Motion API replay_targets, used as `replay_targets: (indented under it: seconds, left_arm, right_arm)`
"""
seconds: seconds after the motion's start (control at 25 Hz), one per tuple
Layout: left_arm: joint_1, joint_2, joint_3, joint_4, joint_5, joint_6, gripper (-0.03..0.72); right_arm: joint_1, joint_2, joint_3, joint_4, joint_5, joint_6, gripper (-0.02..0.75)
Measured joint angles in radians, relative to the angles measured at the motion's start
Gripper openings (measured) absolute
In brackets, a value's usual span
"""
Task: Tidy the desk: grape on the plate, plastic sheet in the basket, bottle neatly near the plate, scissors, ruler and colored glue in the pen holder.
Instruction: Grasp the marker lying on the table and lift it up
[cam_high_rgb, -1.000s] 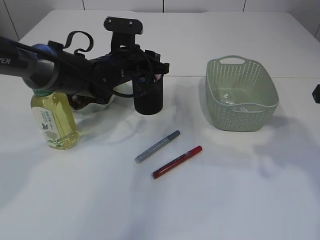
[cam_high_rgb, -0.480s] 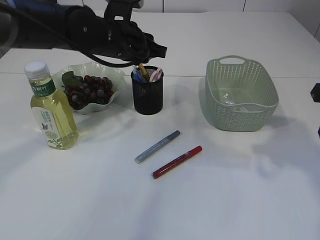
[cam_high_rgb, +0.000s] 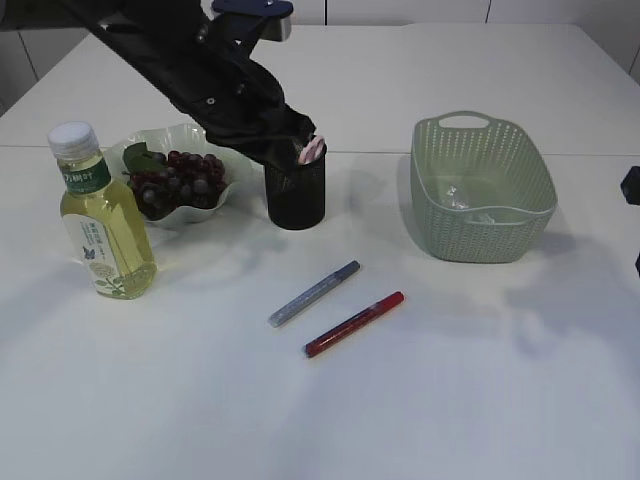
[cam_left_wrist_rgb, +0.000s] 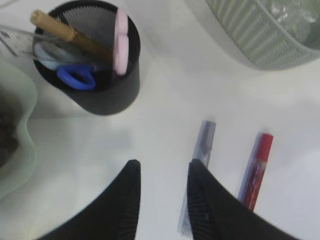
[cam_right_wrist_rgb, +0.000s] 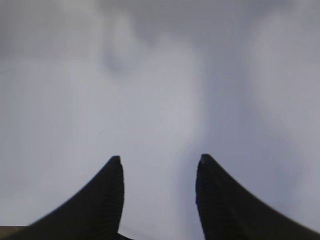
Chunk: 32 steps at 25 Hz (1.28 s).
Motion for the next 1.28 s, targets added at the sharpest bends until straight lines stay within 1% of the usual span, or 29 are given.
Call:
replay_targets:
  seconds: [0.08,0.2,0.32,0.44,0.56,0.68,0.88,1.04,1.16,1.28]
  left_arm:
    - [0.000,0.000,-0.002,0.000,0.066,0.025,0.239]
    - [-0.005,0.000,-0.002,-0.022,0.161,0.100,0.239]
    - [-0.025,0.007,-0.005,-0.039,0.241,0.156,0.239]
    - [-0.047,0.045,-0.015,-0.042,0.283,0.173,0.239]
    - [-0.058,0.107,-0.056,-0.042,0.319,0.178,0.239]
    - [-0.059,0.170,-0.130,-0.040,0.362,0.180,0.239]
    - [-0.060,0.290,-0.295,-0.036,0.476,0.181,0.239]
    - [-0.062,0.384,-0.414,-0.036,0.496,0.181,0.239]
    - [-0.062,0.429,-0.477,-0.036,0.496,0.184,0.239]
    - [-0.062,0.458,-0.506,-0.036,0.496,0.190,0.239]
  right_arm:
    - [0.000,0.000,0.000,0.000,0.000,0.000,0.378]
    - [0.000,0.000,0.000,0.000,0.000,0.000,0.378]
    - [0.000,0.000,0.000,0.000,0.000,0.000,0.378]
    - [0.000,0.000,0.000,0.000,0.000,0.000,0.378]
    - [0.000,0.000,0.000,0.000,0.000,0.000,0.378]
    - [0.000,0.000,0.000,0.000,0.000,0.000,0.378]
    - [0.000,0.000,0.000,0.000,0.000,0.000,0.378]
    - [0.000,0.000,0.000,0.000,0.000,0.000,0.378]
    - [0.000,0.000,0.000,0.000,0.000,0.000,0.378]
    - [0.000,0.000,0.000,0.000,0.000,0.000,0.378]
